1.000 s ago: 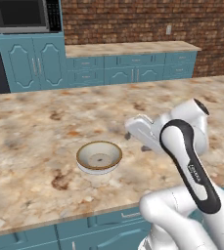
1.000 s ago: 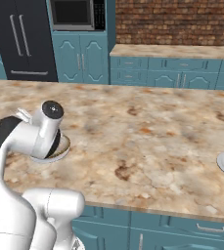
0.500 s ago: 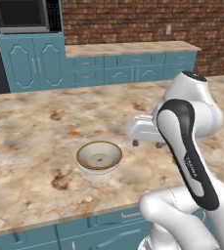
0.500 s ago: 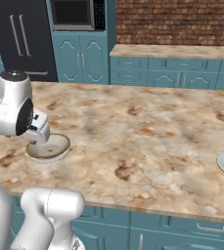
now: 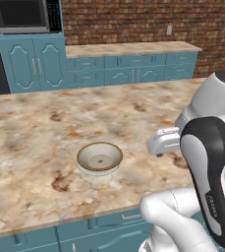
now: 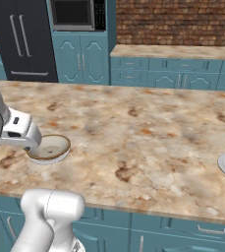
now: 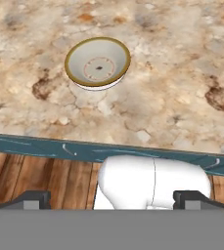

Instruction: Move the bowls from the cabinet to the plates on the dining table.

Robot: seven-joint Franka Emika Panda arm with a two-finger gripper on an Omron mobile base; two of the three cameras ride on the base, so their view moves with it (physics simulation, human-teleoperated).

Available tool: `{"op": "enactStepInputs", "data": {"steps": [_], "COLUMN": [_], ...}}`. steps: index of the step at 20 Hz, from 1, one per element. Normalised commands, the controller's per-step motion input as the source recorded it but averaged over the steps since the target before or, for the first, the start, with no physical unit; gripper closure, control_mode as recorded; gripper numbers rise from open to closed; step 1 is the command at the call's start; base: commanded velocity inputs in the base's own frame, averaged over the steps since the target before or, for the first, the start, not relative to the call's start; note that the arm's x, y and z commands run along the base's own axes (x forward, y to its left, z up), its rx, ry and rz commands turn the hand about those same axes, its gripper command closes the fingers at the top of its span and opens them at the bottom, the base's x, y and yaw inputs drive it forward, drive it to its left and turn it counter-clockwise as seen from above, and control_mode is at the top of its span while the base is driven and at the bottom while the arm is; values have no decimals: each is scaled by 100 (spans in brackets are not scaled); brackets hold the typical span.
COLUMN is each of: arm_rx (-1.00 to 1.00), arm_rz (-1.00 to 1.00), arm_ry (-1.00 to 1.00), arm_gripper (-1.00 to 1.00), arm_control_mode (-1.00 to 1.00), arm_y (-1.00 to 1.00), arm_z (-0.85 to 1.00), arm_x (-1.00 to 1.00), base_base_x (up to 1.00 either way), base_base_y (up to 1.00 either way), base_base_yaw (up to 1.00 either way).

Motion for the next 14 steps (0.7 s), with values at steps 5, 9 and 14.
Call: {"op": "enactStepInputs", "data": {"steps": [5, 9, 14], "arm_rx": [-1, 0, 0], "arm_rz": [0, 0, 0], "arm_ry": [-3, 0, 0], "arm_gripper": [-100, -100, -100], "arm_control_mode": [-100, -100, 100], "arm_y": [-15, 0, 0], "arm_z": [1, 0, 0], "arm_x": [-8, 0, 0], "base_base_x": [0, 0, 0], "base_base_y": [0, 0, 0], "base_base_yaw": [0, 0, 0]}}
